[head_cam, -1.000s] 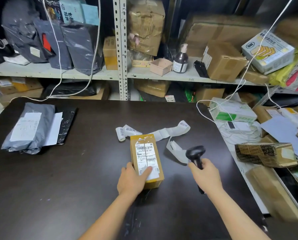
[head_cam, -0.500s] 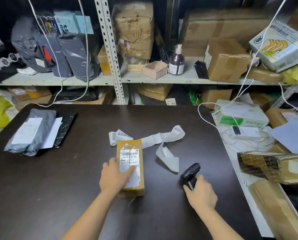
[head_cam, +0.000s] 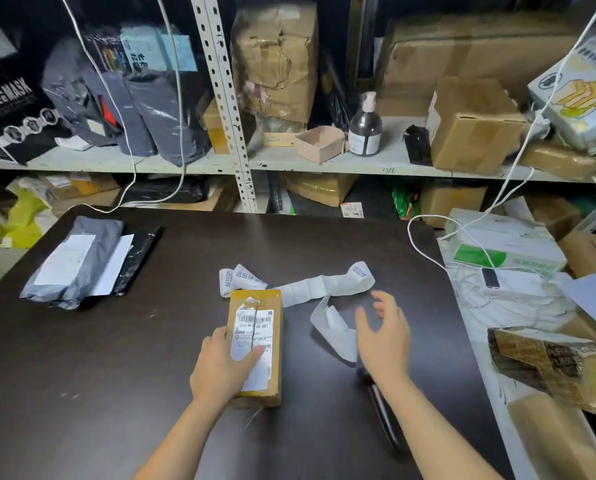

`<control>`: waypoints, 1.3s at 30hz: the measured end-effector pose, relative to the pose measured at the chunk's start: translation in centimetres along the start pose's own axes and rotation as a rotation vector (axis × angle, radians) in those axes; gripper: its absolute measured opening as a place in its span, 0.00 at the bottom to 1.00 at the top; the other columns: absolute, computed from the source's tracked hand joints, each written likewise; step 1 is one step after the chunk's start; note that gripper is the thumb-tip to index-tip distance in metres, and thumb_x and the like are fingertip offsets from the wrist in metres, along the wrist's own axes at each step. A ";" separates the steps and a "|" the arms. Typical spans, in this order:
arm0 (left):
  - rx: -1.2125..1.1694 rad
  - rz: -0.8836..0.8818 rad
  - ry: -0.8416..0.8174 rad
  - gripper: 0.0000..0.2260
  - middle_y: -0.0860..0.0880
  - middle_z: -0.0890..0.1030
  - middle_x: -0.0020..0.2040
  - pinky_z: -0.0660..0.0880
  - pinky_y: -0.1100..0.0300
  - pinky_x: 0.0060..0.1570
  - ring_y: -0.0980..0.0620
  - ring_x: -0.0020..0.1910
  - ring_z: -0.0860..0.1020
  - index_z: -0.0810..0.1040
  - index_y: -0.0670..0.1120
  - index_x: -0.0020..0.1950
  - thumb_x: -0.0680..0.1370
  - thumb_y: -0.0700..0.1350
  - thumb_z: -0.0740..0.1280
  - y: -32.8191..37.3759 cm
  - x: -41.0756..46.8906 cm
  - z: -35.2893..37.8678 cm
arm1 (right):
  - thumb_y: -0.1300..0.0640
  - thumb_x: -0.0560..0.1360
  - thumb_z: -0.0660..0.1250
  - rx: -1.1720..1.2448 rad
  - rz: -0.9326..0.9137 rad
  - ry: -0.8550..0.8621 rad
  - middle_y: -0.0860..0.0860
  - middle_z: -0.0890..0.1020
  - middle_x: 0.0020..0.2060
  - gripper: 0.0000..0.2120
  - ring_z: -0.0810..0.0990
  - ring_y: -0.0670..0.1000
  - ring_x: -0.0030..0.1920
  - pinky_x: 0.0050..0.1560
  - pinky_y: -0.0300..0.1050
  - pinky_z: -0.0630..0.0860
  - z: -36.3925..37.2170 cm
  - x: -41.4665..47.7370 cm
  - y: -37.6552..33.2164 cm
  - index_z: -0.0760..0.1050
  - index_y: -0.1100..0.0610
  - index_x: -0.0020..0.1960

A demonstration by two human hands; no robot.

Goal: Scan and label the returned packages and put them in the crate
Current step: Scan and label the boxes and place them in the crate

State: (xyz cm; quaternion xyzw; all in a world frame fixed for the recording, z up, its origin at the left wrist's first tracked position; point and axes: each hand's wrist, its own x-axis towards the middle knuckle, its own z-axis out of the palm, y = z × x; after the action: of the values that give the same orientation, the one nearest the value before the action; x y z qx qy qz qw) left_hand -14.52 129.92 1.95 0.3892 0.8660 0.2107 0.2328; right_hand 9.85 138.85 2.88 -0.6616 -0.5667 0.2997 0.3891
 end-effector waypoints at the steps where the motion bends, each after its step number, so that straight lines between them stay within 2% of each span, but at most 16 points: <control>1: 0.010 0.005 -0.002 0.28 0.55 0.74 0.55 0.76 0.52 0.47 0.55 0.51 0.73 0.71 0.53 0.64 0.71 0.67 0.70 0.1 -0.1 -0.1 | 0.54 0.78 0.68 0.096 0.097 -0.089 0.48 0.79 0.52 0.17 0.78 0.54 0.56 0.56 0.48 0.73 1.1 1.5 -0.8 0.75 0.49 0.66; 4: 0.024 0.005 -0.019 0.28 0.56 0.74 0.56 0.76 0.54 0.47 0.57 0.50 0.73 0.70 0.54 0.65 0.71 0.67 0.69 0.2 -0.3 -0.3 | 0.52 0.80 0.65 0.169 0.352 -0.271 0.49 0.78 0.60 0.20 0.78 0.56 0.61 0.63 0.53 0.75 4.6 5.6 -1.9 0.73 0.48 0.71; 6: 0.010 0.015 -0.037 0.27 0.56 0.73 0.55 0.77 0.54 0.48 0.57 0.50 0.73 0.71 0.54 0.64 0.72 0.67 0.69 0.2 -0.1 -0.5 | 0.52 0.79 0.66 0.200 0.449 -0.258 0.52 0.76 0.65 0.21 0.78 0.58 0.62 0.64 0.55 0.76 6.5 7.5 -1.7 0.74 0.50 0.71; 7: -0.004 0.022 -0.045 0.26 0.56 0.73 0.55 0.77 0.54 0.48 0.57 0.50 0.74 0.71 0.54 0.64 0.72 0.66 0.69 0.2 -0.1 -0.7 | 0.53 0.78 0.68 0.220 0.480 -0.206 0.53 0.77 0.64 0.20 0.79 0.59 0.60 0.63 0.56 0.76 7.1 8.1 -1.6 0.77 0.52 0.69; 9: -0.038 0.024 -0.051 0.25 0.56 0.71 0.53 0.77 0.54 0.49 0.57 0.49 0.76 0.71 0.54 0.64 0.73 0.66 0.68 0.2 0.0 -1.0 | 0.57 0.75 0.71 0.240 0.489 -0.078 0.54 0.81 0.55 0.14 0.81 0.60 0.55 0.57 0.53 0.79 7.7 8.7 -1.4 0.83 0.57 0.59; 11: -0.036 0.041 -0.001 0.24 0.58 0.68 0.51 0.75 0.56 0.45 0.55 0.51 0.75 0.71 0.53 0.66 0.76 0.65 0.66 0.3 0.1 -1.4 | 0.60 0.73 0.71 0.275 0.447 -0.016 0.52 0.84 0.44 0.07 0.83 0.59 0.49 0.47 0.47 0.78 7.4 8.4 -1.7 0.86 0.59 0.48; 13: -0.038 0.155 0.104 0.20 0.59 0.67 0.51 0.69 0.60 0.40 0.55 0.54 0.73 0.71 0.55 0.67 0.78 0.60 0.66 0.8 0.2 -2.0 | 0.62 0.72 0.72 0.313 0.374 -0.044 0.51 0.85 0.44 0.05 0.83 0.54 0.46 0.42 0.41 0.75 6.6 6.8 -2.7 0.85 0.56 0.45; 15: -0.079 0.339 0.165 0.14 0.60 0.69 0.53 0.66 0.65 0.39 0.59 0.55 0.71 0.75 0.55 0.63 0.79 0.53 0.68 2.2 0.6 -2.5 | 0.62 0.72 0.72 0.341 0.288 -0.113 0.48 0.85 0.47 0.07 0.83 0.50 0.47 0.42 0.41 0.75 5.5 4.6 -4.0 0.81 0.50 0.46; 17: -0.104 0.510 0.154 0.11 0.60 0.72 0.55 0.68 0.65 0.45 0.61 0.55 0.69 0.79 0.52 0.61 0.78 0.48 0.70 4.1 0.8 -2.9 | 0.62 0.73 0.71 0.351 0.191 -0.190 0.47 0.84 0.47 0.10 0.83 0.48 0.46 0.40 0.41 0.76 4.3 2.4 -5.1 0.76 0.48 0.46; 20: -0.110 0.782 0.128 0.11 0.54 0.78 0.57 0.74 0.59 0.52 0.54 0.56 0.76 0.83 0.48 0.58 0.76 0.45 0.73 6.9 0.7 -3.0 | 0.65 0.75 0.70 0.388 0.046 -0.250 0.48 0.85 0.44 0.13 0.84 0.44 0.41 0.36 0.35 0.76 3.0 -0.5 -6.3 0.71 0.49 0.48; 23: -0.069 0.969 0.141 0.11 0.54 0.81 0.59 0.74 0.59 0.50 0.53 0.58 0.78 0.84 0.48 0.57 0.74 0.43 0.75 8.8 0.2 -2.5 | 0.62 0.79 0.67 0.368 -0.061 -0.306 0.48 0.85 0.39 0.15 0.82 0.47 0.35 0.33 0.38 0.74 2.0 -2.2 -7.2 0.67 0.42 0.51; 25: -0.101 1.005 0.097 0.09 0.56 0.82 0.57 0.76 0.54 0.51 0.55 0.57 0.77 0.84 0.48 0.54 0.75 0.42 0.74 9.3 0.0 -2.1 | 0.63 0.80 0.65 0.333 -0.107 -0.341 0.48 0.85 0.39 0.18 0.81 0.53 0.36 0.36 0.43 0.74 1.5 -2.8 -7.2 0.65 0.39 0.54; 28: -0.108 1.029 0.032 0.04 0.57 0.83 0.48 0.75 0.51 0.49 0.57 0.50 0.78 0.84 0.49 0.49 0.77 0.45 0.70 9.1 0.1 -2.0 | 0.65 0.80 0.63 0.302 -0.134 -0.398 0.46 0.86 0.42 0.24 0.83 0.49 0.40 0.43 0.42 0.76 0.7 -3.5 -6.9 0.62 0.36 0.59; 31: -0.109 1.056 -0.049 0.07 0.55 0.83 0.42 0.75 0.50 0.45 0.56 0.43 0.78 0.84 0.48 0.46 0.79 0.47 0.67 8.8 0.4 -2.6 | 0.61 0.81 0.64 0.281 -0.174 -0.418 0.45 0.86 0.42 0.24 0.83 0.50 0.42 0.47 0.45 0.77 0.0 -4.0 -6.6 0.61 0.35 0.63; 34: -0.051 1.076 -0.066 0.10 0.54 0.82 0.40 0.74 0.51 0.45 0.54 0.41 0.77 0.84 0.48 0.46 0.80 0.48 0.64 8.8 0.2 -3.1 | 0.60 0.81 0.65 0.271 -0.238 -0.390 0.47 0.84 0.36 0.24 0.79 0.54 0.38 0.42 0.48 0.75 -0.3 -4.4 -6.8 0.61 0.33 0.62; 39: -0.083 1.001 -0.024 0.06 0.57 0.82 0.41 0.71 0.57 0.49 0.58 0.43 0.76 0.83 0.52 0.46 0.80 0.45 0.66 8.8 -0.9 -3.8 | 0.59 0.81 0.64 0.220 -0.287 -0.386 0.50 0.80 0.32 0.21 0.73 0.53 0.33 0.38 0.53 0.70 -0.4 -4.6 -7.5 0.62 0.35 0.61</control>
State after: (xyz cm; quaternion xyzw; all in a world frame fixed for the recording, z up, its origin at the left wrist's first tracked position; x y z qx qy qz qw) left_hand -11.08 133.87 9.99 0.7496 0.5614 0.3263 0.1283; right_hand 5.49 134.67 9.26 -0.4587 -0.6824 0.4221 0.3818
